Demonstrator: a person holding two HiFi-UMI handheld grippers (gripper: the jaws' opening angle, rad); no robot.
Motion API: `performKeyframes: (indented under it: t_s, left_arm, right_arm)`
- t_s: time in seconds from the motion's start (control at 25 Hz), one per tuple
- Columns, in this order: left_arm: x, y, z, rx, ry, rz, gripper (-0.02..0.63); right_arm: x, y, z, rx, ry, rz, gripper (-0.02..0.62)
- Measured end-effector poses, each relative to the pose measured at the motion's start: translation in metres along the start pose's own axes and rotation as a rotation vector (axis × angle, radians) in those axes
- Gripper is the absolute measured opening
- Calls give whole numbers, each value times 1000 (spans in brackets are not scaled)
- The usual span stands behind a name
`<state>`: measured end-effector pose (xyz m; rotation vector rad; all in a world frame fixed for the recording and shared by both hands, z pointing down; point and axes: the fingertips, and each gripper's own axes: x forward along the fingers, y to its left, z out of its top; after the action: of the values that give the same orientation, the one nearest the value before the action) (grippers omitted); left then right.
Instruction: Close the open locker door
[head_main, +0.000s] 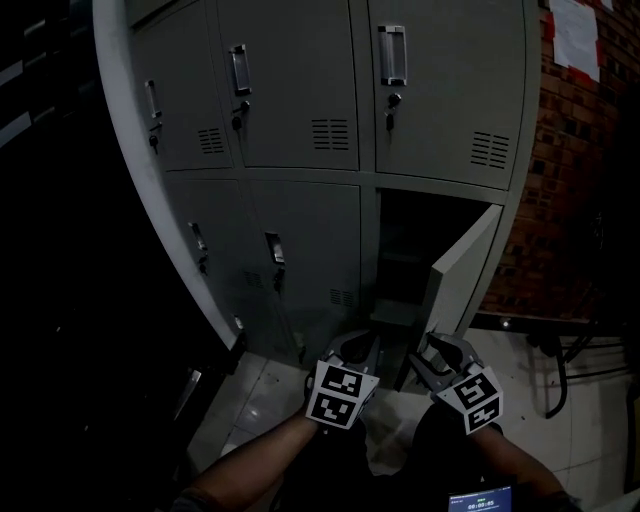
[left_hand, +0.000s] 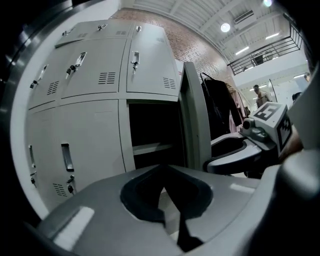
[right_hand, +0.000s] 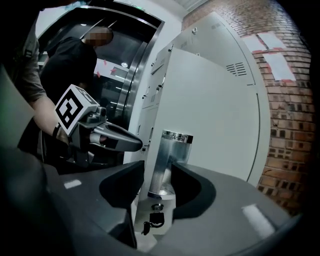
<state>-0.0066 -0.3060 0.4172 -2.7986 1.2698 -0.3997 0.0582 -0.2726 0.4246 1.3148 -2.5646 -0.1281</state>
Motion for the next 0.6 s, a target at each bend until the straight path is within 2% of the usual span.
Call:
performKeyframes:
  t_s: [0.24,0.28,0.6]
  left_arm:
    - [3,40,-2,1,0,60,2]
    - [4,46,-3,0,0,68,2]
    - [19,83,-5,-11,-3,118,2]
  right_arm:
    - [50,-3,9,-18,17,-31,181]
    - [58,-4,11,-28,21,-32,142]
    - [109,-18,15,-50,42,-69,138]
